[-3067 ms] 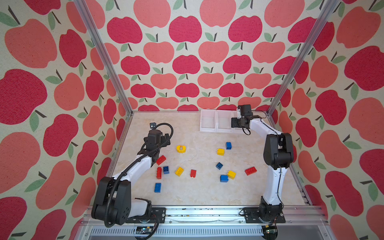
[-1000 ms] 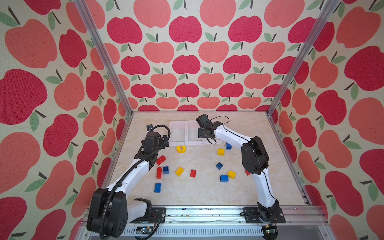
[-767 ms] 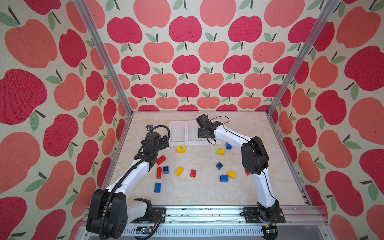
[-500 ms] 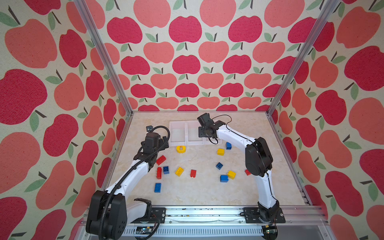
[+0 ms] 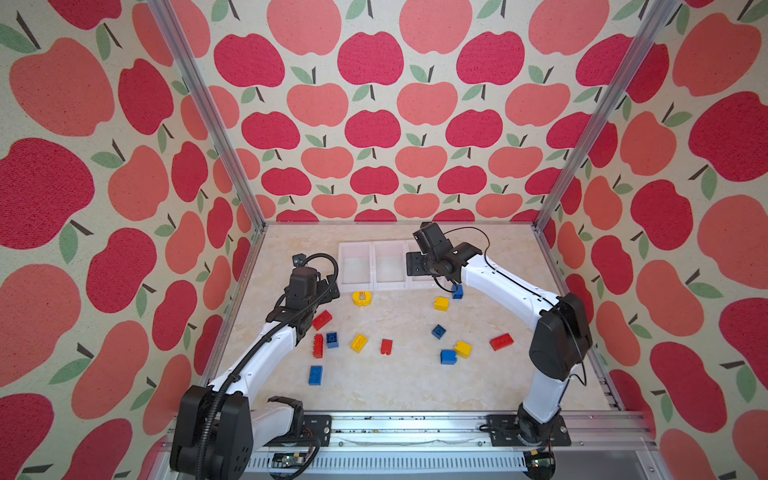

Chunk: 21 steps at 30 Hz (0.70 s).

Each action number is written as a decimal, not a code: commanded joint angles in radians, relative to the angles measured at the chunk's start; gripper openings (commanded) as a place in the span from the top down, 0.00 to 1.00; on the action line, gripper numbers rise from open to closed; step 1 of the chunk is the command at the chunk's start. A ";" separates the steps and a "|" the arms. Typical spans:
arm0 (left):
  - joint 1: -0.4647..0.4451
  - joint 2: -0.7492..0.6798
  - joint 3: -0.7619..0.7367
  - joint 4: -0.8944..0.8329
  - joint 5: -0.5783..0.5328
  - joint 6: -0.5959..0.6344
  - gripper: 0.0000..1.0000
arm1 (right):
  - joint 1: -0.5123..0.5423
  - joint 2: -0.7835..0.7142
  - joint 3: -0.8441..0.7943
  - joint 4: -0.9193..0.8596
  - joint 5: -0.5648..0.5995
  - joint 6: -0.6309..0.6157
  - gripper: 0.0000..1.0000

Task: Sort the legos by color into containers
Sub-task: 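Lower the right gripper toward the yellow brick beside the bin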

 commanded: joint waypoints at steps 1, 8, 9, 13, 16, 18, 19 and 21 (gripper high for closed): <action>-0.001 -0.002 -0.013 -0.012 0.034 -0.024 0.01 | 0.002 -0.079 -0.092 -0.065 -0.060 -0.002 0.19; -0.003 0.024 -0.007 -0.003 0.052 -0.024 0.01 | 0.017 -0.211 -0.296 -0.053 -0.076 0.082 0.18; -0.002 0.025 -0.009 -0.001 0.053 -0.025 0.01 | 0.019 -0.217 -0.315 -0.049 -0.075 0.084 0.18; -0.003 0.038 -0.012 0.010 0.067 -0.031 0.01 | 0.014 -0.199 -0.355 -0.044 -0.053 0.088 0.18; -0.007 0.045 -0.007 0.008 0.072 -0.033 0.01 | 0.009 -0.167 -0.353 -0.042 -0.032 0.094 0.18; -0.008 0.044 -0.007 0.008 0.072 -0.033 0.01 | 0.003 -0.141 -0.345 -0.043 -0.014 0.109 0.17; -0.010 0.042 -0.008 0.009 0.070 -0.033 0.01 | 0.000 -0.129 -0.343 -0.041 -0.005 0.117 0.17; -0.010 0.041 -0.009 0.010 0.070 -0.032 0.01 | -0.010 -0.106 -0.341 -0.034 0.001 0.131 0.17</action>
